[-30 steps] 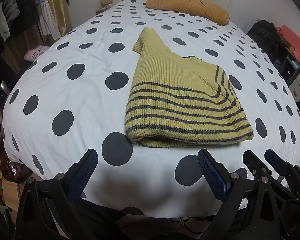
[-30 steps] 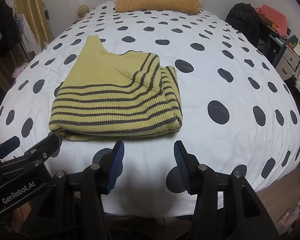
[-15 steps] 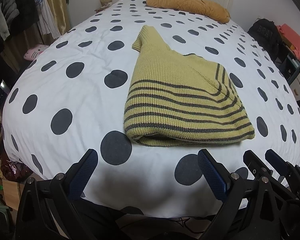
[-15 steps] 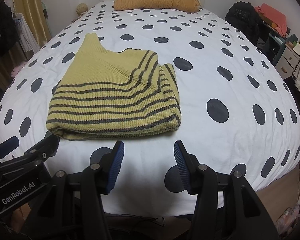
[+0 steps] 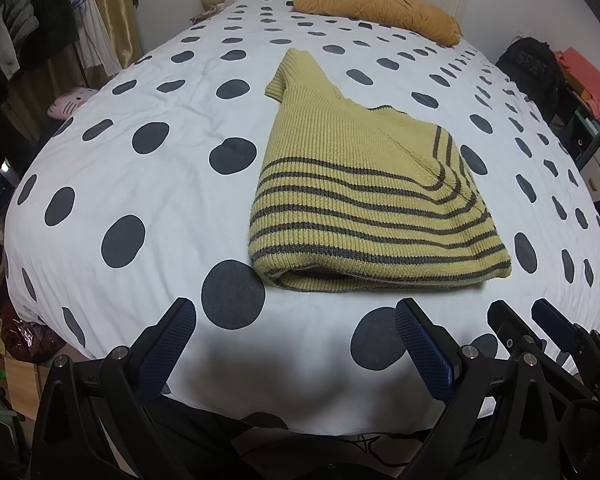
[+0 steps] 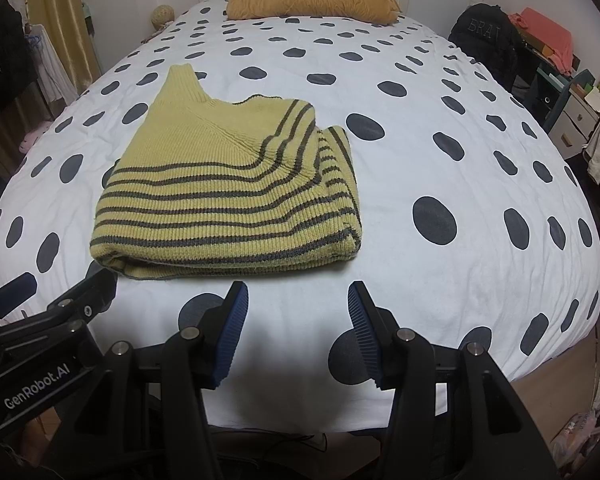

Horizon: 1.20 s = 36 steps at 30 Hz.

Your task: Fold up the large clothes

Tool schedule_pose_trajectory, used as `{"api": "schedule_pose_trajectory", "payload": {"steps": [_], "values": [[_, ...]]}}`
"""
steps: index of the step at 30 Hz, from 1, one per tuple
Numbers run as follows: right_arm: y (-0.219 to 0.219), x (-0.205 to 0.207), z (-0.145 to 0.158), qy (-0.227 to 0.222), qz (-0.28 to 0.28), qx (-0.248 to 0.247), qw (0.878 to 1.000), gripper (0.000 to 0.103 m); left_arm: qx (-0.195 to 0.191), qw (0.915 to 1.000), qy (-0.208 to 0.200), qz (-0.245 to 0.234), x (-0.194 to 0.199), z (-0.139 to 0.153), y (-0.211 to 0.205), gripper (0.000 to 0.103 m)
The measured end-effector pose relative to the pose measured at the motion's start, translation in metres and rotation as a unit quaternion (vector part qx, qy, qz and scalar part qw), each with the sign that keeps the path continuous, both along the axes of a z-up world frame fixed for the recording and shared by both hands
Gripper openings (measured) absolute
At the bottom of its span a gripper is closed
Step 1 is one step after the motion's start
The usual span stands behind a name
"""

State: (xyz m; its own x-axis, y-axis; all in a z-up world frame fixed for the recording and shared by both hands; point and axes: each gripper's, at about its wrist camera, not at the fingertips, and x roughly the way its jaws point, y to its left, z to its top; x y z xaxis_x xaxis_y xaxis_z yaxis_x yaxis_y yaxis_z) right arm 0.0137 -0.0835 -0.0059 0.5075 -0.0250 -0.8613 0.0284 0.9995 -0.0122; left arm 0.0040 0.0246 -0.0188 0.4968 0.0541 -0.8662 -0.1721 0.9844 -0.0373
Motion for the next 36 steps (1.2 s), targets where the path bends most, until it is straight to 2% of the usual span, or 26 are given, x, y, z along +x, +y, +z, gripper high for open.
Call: {"api": "schedule_pose_trajectory", "payload": {"steps": [29, 36], "values": [[-0.0034, -0.0003, -0.0005, 0.003, 0.000, 0.000, 1.000, 0.053, 0.000, 1.0000, 0.001, 0.000, -0.0003, -0.0011, -0.0008, 0.100], [-0.0058, -0.0025, -0.0022, 0.004, 0.000, -0.001, 1.000, 0.053, 0.015, 0.9999, -0.006, -0.001, -0.0019, -0.0020, -0.0043, 0.100]]}}
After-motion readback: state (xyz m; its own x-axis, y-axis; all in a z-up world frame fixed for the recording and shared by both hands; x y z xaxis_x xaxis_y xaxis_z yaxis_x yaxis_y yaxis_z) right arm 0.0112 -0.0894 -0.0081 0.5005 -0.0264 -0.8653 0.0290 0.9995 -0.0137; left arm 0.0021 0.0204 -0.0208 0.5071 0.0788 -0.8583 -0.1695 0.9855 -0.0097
